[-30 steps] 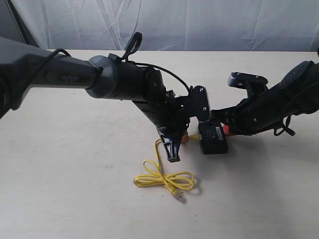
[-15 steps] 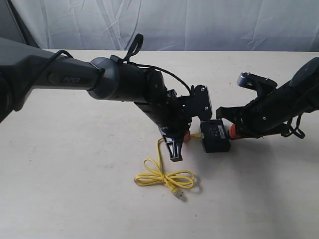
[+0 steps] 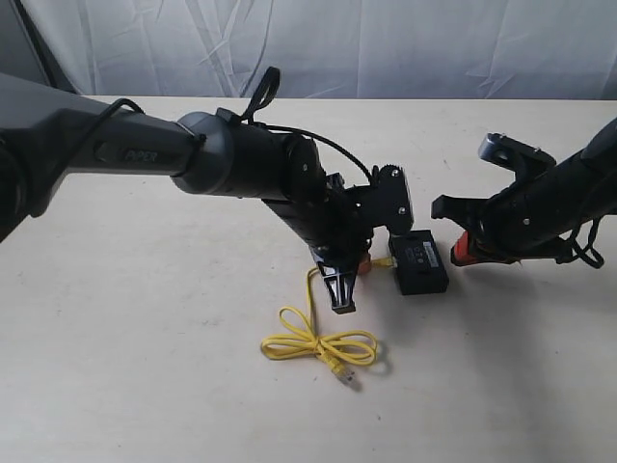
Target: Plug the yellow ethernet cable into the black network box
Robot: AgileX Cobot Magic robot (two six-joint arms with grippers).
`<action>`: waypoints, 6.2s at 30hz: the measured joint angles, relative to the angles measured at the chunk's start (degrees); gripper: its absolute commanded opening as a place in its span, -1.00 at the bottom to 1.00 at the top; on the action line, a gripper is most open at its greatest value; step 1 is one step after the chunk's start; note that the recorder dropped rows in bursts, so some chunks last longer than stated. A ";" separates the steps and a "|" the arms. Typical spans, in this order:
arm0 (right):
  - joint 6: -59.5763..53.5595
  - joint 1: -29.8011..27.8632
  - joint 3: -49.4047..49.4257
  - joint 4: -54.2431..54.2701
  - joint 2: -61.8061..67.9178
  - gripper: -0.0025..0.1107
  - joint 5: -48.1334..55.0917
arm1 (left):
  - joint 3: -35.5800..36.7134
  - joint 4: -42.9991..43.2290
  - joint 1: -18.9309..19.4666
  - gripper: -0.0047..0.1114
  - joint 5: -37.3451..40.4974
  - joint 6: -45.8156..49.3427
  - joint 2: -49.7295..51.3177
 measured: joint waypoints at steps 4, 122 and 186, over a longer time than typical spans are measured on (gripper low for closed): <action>0.00 0.00 0.00 0.00 0.00 -0.96 0.11 | 0.00 -0.14 0.00 -0.44 -0.11 0.00 0.00; 13.48 0.00 16.07 -33.36 -70.65 -0.96 8.54 | 44.29 22.65 35.05 -0.92 14.08 -67.41 -85.67; 25.76 -7.21 25.36 -47.44 -103.23 -0.96 6.73 | 46.57 25.74 35.05 -0.92 12.62 -67.86 -94.84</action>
